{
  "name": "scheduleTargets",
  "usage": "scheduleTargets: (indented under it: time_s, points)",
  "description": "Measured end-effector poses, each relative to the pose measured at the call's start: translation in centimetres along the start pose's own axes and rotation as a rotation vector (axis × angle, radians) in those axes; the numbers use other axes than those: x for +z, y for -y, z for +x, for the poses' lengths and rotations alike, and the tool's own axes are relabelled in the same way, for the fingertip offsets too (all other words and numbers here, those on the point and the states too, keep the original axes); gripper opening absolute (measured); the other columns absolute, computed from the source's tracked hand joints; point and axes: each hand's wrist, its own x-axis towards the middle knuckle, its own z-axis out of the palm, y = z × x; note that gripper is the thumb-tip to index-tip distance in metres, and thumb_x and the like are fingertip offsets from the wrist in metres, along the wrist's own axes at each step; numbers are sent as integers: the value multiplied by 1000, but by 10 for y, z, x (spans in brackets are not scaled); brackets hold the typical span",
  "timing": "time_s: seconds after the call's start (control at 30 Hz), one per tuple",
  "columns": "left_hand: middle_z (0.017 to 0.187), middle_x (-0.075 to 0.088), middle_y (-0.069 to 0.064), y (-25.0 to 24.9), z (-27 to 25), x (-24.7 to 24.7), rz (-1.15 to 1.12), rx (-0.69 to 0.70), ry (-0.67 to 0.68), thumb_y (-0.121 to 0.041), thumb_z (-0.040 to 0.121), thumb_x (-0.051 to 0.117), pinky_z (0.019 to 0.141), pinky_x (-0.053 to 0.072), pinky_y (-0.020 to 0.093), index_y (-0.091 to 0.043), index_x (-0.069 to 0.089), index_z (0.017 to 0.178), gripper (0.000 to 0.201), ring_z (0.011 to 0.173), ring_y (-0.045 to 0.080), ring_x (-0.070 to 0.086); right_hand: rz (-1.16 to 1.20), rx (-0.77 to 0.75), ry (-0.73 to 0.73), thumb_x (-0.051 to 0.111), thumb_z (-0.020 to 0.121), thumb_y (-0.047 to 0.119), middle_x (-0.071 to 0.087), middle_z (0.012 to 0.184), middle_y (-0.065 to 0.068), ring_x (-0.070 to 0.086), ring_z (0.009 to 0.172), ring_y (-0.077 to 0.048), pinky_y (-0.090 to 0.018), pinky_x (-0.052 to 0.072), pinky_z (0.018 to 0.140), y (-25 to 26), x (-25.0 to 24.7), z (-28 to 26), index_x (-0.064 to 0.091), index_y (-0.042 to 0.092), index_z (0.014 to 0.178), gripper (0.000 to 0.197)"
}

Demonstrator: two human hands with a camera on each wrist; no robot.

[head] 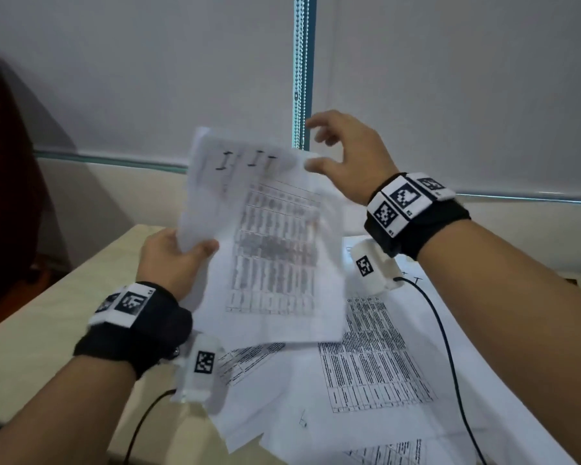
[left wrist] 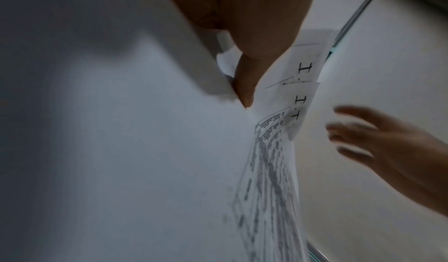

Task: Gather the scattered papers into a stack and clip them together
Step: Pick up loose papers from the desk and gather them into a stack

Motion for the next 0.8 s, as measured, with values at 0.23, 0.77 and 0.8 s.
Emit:
scheduleTargets:
  time_s: [0.23,0.77,0.8]
  points:
    - [100,66,28,49,21,-78,81,-198,-252,-36,70,77,81,50,54,-6,65,104,48,89,40,64,-456,369,871,72,78,27,55,131,-2,54,114,-20,-33,42,99,-74,55,-73,46,25,132,60]
    - [101,68,21,86,29,-85,233,-187,-170,-19,79,73,84,47,39,-1,65,110,36,92,30,64,-531,375,990,82,62,40,49,109,4,45,109,-20,-40,42,94,-113,83,-83,51,32,95,46]
    - [102,68,23,88,30,-86,243,-184,-174,-21,79,73,84,48,42,-2,65,110,38,94,34,65,-520,355,939,81,65,32,52,97,8,49,100,-19,-35,44,86,-117,81,-83,47,33,79,37]
